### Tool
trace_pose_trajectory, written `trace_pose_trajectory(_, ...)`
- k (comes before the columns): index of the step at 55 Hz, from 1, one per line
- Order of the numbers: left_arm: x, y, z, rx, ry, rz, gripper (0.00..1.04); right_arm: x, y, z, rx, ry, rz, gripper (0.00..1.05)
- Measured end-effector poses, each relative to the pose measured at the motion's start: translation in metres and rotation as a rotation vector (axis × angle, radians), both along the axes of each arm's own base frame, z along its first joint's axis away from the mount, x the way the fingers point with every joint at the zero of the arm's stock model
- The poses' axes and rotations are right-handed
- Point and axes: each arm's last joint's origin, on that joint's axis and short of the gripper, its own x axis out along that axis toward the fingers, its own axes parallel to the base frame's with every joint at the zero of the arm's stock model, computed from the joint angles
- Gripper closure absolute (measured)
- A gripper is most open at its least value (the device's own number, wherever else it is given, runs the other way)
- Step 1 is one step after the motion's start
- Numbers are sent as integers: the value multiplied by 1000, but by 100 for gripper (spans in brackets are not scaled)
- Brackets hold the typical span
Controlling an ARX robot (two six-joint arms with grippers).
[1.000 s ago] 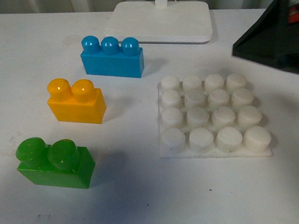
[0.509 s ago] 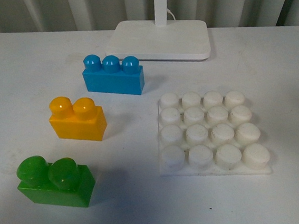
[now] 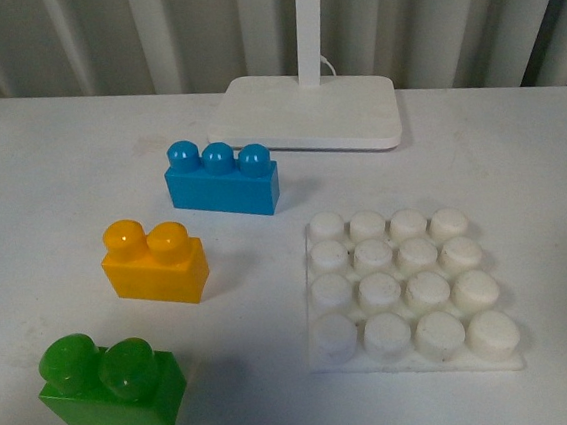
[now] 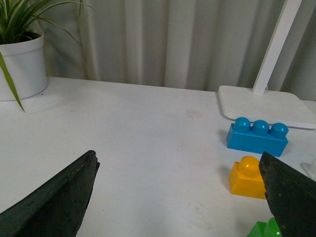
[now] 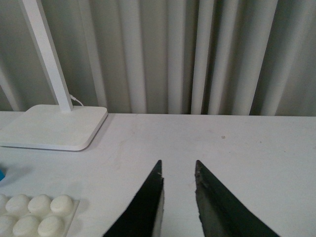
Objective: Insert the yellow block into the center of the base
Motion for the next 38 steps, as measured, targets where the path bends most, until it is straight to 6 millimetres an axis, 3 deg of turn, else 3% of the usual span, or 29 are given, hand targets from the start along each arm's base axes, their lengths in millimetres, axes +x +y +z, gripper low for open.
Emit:
trace_pose_trajectory(3, 0, 0, 0, 0, 0, 0, 6, -3, 0, -3, -3, 0, -1, 104)
trace_pose_trajectory(23, 0, 0, 0, 0, 0, 0, 6, -17, 0, -20, -3, -10, 0, 104)
trace_pose_trajectory(38, 0, 0, 0, 0, 0, 0, 6, -24, 0, -20, -4, -15, 0, 104)
